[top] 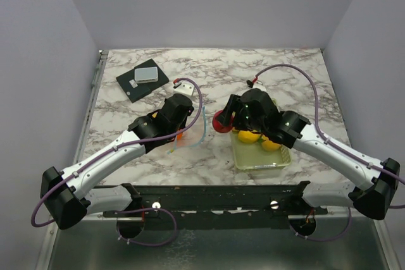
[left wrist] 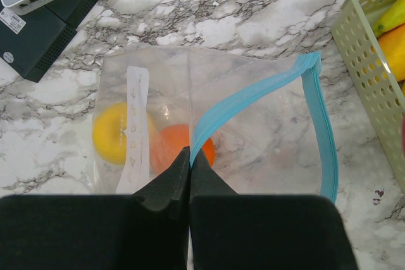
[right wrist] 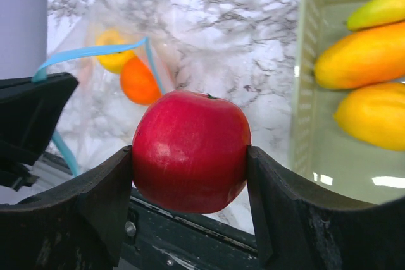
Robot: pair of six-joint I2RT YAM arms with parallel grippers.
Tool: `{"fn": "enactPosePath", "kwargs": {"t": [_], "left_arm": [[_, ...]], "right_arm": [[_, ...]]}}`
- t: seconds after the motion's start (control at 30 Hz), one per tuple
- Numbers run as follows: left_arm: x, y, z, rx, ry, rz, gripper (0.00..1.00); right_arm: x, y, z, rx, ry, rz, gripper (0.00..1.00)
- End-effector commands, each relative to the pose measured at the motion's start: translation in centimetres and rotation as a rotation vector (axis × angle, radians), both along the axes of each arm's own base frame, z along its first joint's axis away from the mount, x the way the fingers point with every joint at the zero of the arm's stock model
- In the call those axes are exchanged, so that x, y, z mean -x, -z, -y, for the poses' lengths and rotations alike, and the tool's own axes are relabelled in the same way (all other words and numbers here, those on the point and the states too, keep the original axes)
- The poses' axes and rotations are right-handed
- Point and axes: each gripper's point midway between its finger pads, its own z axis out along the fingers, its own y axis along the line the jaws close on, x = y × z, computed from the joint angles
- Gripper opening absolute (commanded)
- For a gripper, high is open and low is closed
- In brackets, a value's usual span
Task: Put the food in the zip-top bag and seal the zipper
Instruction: Place the fake fruit in the zipper food storage bag.
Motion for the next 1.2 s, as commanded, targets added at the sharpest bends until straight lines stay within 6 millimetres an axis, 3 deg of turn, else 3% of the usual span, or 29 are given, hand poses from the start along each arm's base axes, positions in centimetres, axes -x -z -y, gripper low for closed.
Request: {"fn": "enactPosePath", "kwargs": {"t": [0.0, 0.23, 0.73, 1.0, 1.17], "left_arm": [[0.1, 0.1, 0.4, 0.006, 0.020, 0.002, 0.00], [0.1, 0.1, 0.5, 0.007, 0.021, 0.001, 0.00], [0.1, 0.0, 0.4, 0.009, 0.019, 0.003, 0.00], [0.1, 0.1, 0.4, 0.008, 0.017, 0.003, 0.00], [0.1, 0.0, 0.4, 0.010, 0.017, 0.004, 0.00]], "right_arm": [[-0.3, -2.2, -3.8, -0.056, -0.090, 0.050, 0.34], [-0.5, -2.6, -7.4, -0.064, -0.143, 0.064, 0.34], [-0.5, 1.5, -11.9, -0.046, -0.211, -0.007, 0.38], [0.0, 2.9, -13.3, -0.056, -0.241, -0.039, 0.57], [0.4, 2.9, -13.3, -0.067, -0.241, -0.039, 0.76]]}}
